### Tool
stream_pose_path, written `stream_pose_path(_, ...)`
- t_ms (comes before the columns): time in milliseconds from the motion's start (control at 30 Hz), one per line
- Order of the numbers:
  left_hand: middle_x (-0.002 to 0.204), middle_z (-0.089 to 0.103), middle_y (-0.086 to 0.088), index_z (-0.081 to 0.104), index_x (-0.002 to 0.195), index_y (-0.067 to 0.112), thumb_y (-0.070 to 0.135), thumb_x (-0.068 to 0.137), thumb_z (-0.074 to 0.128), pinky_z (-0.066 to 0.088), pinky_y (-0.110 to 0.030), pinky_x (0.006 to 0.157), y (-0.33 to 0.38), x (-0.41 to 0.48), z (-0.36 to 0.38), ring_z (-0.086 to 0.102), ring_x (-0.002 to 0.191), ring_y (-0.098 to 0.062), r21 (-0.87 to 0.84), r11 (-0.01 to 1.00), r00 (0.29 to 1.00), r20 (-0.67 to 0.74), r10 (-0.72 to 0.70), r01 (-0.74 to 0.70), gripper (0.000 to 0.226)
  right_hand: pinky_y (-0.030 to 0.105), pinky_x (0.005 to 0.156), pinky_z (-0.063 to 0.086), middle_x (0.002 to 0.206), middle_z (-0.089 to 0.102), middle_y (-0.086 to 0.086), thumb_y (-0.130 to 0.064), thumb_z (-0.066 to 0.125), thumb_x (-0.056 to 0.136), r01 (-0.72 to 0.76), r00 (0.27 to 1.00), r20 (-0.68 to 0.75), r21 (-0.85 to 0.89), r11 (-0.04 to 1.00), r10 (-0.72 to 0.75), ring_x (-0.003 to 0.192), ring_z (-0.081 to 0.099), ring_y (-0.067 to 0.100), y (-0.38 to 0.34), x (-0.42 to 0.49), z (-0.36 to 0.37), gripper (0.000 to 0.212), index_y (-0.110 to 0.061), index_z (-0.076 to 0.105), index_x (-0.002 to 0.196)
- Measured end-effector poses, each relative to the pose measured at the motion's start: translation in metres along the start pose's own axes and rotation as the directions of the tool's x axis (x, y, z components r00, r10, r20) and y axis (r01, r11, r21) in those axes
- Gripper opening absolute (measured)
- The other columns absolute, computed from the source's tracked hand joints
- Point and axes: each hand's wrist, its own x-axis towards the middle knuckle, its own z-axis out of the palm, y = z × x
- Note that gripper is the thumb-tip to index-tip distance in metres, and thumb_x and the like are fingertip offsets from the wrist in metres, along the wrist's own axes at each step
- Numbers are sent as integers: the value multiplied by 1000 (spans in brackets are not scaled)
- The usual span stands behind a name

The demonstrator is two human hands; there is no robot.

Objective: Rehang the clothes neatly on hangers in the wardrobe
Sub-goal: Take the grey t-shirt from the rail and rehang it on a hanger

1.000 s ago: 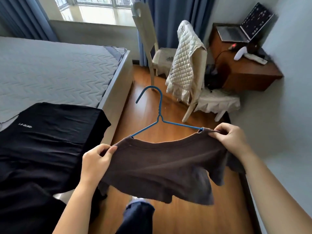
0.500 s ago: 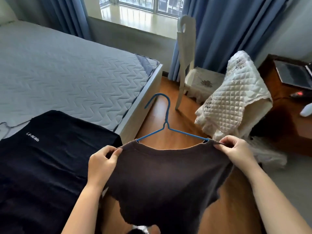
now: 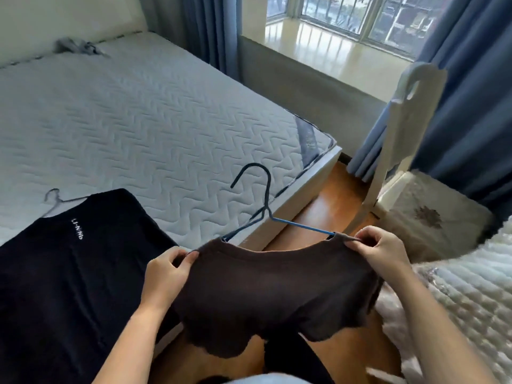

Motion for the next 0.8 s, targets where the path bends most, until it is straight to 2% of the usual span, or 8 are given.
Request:
stream_pose_path(100,64,65,2,66,66,16,26,80,68,40,-18,57,27,25,16,58,66,-10,40,999,995,-95,-28,32,18,12,57,37,54,57,-7,-18,75,71,66,992,109,-53,996,-60,59,52,8,-8,69,-10,28,-29,55,56)
stream_pose_path(233,62,64,2,63,64,16,26,79,69,40,-23,57,45,49,27,58,64,-12,35,991,970,-214,-119,129,19,21,59,38,65,57,-7,-20,72,75,158,958,258,-122,980,-122,71,53,20,-38,157,2,28,-32,53,59)
stream_pose_path(367,62,65,3,58,60,24,22,77,72,40,-25,58,32,71,19,58,60,-14,45,968,909,-355,-217,248,22,22,57,38,66,60,-5,-28,71,76,285,878,442,-168,944,-187,68,55,17,-79,224,48,16,-19,59,69)
stream_pose_path(467,62,64,6,58,59,23,20,76,72,40,-15,59,19,102,14,59,63,-11,32,949,876,-394,-277,314,22,23,55,37,69,61,0,-27,70,77,347,834,515,-206,915,-200,70,55,21,-105,264,83,20,-9,62,80)
stream_pose_path(533,62,64,7,60,59,19,19,76,73,39,-6,59,10,126,13,59,65,-8,-9,938,864,-386,-323,347,21,28,55,37,72,62,4,-26,70,78,363,824,534,-238,901,-191,69,55,22,-117,288,103,21,-7,62,81)
stream_pose_path(600,62,64,7,60,59,19,19,76,72,39,-4,59,2,146,13,60,66,-7,-41,919,849,-368,-379,393,21,24,55,37,74,62,5,-25,69,79,381,802,573,-275,883,-168,71,55,22,-130,312,120,17,-10,61,79)
stream_pose_path(667,60,64,5,58,59,19,21,77,71,40,-10,57,-7,162,13,60,64,-9,-53,896,826,-364,-429,442,23,21,55,37,74,61,4,-24,68,80,407,762,631,-296,864,-143,72,54,22,-145,338,140,14,-15,60,74)
stream_pose_path(800,57,62,2,54,58,21,28,80,68,43,-32,56,-31,201,8,58,60,-19,-26,844,776,-377,-505,536,27,30,65,36,76,55,0,-22,61,85,520,670,730,-332,787,-134,77,51,22,-172,381,193,29,-32,47,63)
